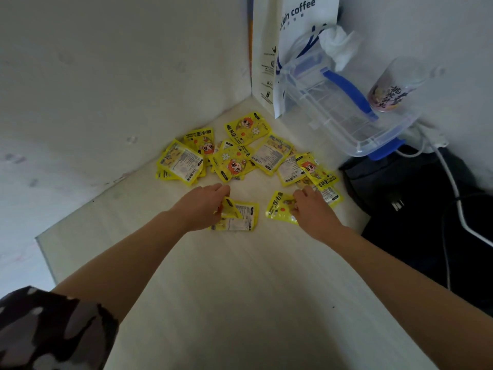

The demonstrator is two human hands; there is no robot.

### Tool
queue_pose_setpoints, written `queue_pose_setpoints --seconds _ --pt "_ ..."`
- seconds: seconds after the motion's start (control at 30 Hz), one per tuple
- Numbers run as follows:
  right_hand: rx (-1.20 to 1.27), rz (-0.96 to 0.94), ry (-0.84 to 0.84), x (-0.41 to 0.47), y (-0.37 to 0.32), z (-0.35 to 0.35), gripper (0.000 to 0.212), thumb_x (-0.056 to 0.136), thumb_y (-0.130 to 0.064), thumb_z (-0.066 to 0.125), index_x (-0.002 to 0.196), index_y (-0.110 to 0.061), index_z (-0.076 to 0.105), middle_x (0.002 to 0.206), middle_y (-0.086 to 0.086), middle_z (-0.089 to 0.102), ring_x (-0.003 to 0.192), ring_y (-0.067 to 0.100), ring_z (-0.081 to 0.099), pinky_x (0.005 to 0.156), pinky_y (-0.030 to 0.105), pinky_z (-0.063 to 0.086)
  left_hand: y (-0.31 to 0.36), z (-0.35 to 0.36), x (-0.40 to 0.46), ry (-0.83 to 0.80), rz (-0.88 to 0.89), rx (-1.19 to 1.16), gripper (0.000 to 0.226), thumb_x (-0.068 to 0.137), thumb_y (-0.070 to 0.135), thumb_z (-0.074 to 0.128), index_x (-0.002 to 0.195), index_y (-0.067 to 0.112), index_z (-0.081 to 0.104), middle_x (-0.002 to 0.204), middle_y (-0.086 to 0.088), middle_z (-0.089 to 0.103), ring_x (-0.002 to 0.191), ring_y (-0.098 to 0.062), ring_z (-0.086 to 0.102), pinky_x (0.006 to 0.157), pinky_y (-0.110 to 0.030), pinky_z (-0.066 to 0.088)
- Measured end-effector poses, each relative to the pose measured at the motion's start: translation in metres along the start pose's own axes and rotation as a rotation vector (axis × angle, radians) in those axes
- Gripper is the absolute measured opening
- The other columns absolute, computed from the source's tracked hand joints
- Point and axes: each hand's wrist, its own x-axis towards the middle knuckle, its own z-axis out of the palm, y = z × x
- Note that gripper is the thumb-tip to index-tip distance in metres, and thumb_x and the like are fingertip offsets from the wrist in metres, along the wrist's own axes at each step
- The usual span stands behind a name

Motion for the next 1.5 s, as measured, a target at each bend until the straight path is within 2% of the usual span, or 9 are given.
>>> queue_pose_setpoints --seconds 0.17,0.33,0.47,0.7,0.8,0.97,1.17,1.33,1.5 --pt "-0.004 0.1 0.141 0.017 0.017 -0.022 0.033 0.094 -0.024 0.053 0.116 0.001 0.049 0.123 0.022 0.045 0.111 0.039 0.044 0.096 0.043 0.035 0.02 0.005 0.013 -0.224 -0.036 -0.037 0.041 0.078 0.019 0.061 0.114 0.019 0.042 0.111 -0.004 0.056 0.093 -0.031 0.06 0.074 -0.038 0.048" --pt "0.083 0.131 0.057 0.033 0.022 -0.029 0.051 0.095 -0.028 0.052 0.133 0.004 0.04 0.143 0.023 0.036 0.131 0.038 0.036 0.107 0.042 0.032 0.025 0.015 0.019 -0.28 -0.062 0.012 0.047 0.08 0.019 0.062 0.122 0.015 0.041 0.116 -0.007 0.054 0.101 -0.03 0.057 0.077 -0.038 0.046" --pt "0.093 0.135 0.001 0.035 0.016 -0.024 0.043 0.096 -0.029 0.049 0.123 0.004 0.045 0.135 0.024 0.045 0.121 0.038 0.046 0.096 0.042 0.041 0.023 0.017 0.019 -0.245 -0.065 0.098 0.045 0.082 0.023 0.061 0.123 0.013 0.045 0.117 -0.008 0.052 0.106 -0.027 0.05 0.08 -0.037 0.045" --pt "0.097 0.059 0.052 0.017 0.0 -0.008 0.043 0.096 -0.028 0.05 0.134 -0.01 0.042 0.128 0.016 0.05 0.111 0.036 0.053 0.09 0.044 0.047 0.019 0.024 0.015 -0.118 -0.044 0.152 0.05 0.079 0.027 0.066 0.125 0.014 0.05 0.131 -0.004 0.043 0.117 -0.026 0.039 0.089 -0.036 0.044" --pt "0.076 0.108 0.075 0.014 0.002 -0.008 0.041 0.097 -0.029 0.049 0.129 -0.004 0.045 0.136 0.017 0.04 0.115 0.037 0.044 0.089 0.044 0.042 0.02 0.025 0.015 -0.129 -0.041 0.138 0.053 0.08 0.026 0.066 0.129 0.015 0.048 0.137 -0.003 0.041 0.122 -0.025 0.038 0.094 -0.036 0.041" --pt "0.095 0.253 -0.007 0.021 0.01 -0.008 0.043 0.096 -0.03 0.049 0.127 0.0 0.044 0.152 0.026 0.016 0.135 0.044 0.022 0.107 0.047 0.029 0.022 0.027 0.014 -0.121 -0.052 0.114 0.047 0.084 0.021 0.061 0.128 0.014 0.048 0.134 -0.005 0.042 0.119 -0.026 0.041 0.095 -0.035 0.04" --pt "0.111 0.233 0.017 0.023 0.007 -0.004 0.041 0.093 -0.028 0.054 0.125 -0.003 0.048 0.137 0.021 0.036 0.121 0.041 0.035 0.1 0.045 0.036 0.026 0.028 0.015 -0.071 -0.05 0.1 0.035 0.088 0.015 0.055 0.123 0.014 0.05 0.121 -0.007 0.046 0.1 -0.027 0.055 0.086 -0.037 0.041" --pt "0.064 0.233 0.08 0.021 0.003 -0.007 0.04 0.089 -0.032 0.058 0.122 -0.012 0.048 0.118 0.015 0.042 0.103 0.034 0.049 0.09 0.044 0.038 0.028 0.023 0.018 -0.077 -0.073 0.008 0.038 0.087 0.012 0.057 0.123 0.018 0.043 0.113 -0.008 0.05 0.099 -0.028 0.05 0.081 -0.038 0.042" --pt "0.218 0.199 0.105 0.015 0.0 -0.007 0.04 0.091 -0.02 0.055 0.127 -0.019 0.038 0.113 0.012 0.043 0.097 0.033 0.053 0.084 0.045 0.04 0.034 0.021 0.02 -0.061 -0.088 -0.037 0.049 0.088 0.009 0.057 0.129 0.025 0.036 0.104 -0.005 0.061 0.099 -0.027 0.049 0.084 -0.038 0.038"
